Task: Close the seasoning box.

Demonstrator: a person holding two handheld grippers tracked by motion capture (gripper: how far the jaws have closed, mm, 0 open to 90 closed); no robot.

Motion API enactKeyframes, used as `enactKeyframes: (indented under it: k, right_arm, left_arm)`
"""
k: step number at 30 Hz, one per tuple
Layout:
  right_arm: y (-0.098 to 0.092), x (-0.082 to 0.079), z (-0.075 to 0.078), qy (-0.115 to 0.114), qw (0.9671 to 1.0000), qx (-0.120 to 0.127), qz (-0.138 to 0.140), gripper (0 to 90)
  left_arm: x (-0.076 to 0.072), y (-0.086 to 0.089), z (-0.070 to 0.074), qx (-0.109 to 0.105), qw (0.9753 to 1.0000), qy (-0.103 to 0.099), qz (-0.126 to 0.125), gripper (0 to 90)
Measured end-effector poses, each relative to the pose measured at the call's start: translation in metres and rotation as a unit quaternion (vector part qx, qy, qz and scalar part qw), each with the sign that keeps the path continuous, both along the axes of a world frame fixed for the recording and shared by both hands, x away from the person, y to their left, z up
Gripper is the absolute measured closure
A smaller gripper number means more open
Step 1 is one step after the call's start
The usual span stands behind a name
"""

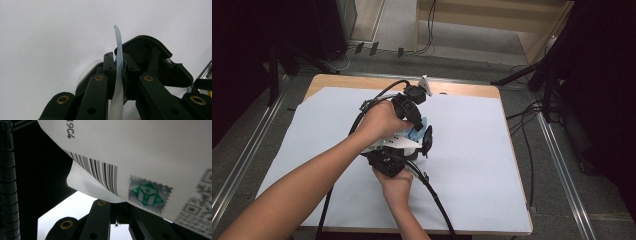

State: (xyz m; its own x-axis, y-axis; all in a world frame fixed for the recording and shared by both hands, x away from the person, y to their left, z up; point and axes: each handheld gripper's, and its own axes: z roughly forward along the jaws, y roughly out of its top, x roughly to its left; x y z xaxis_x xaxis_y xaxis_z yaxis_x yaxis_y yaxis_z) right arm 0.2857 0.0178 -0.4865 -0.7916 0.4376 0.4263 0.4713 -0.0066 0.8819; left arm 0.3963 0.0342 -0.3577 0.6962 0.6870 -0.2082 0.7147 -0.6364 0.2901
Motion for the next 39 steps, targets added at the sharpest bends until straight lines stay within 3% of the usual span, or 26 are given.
enactKeyframes:
  k: [39]
  right_arm:
    - [0.0,0.001,0.0003,-0.003,1.0,0.001,0.001,90.0]
  left_arm:
    - [-0.0008,-0.0016,0.0032,-0.001,1.0,-0.004,-0.001,80.9]
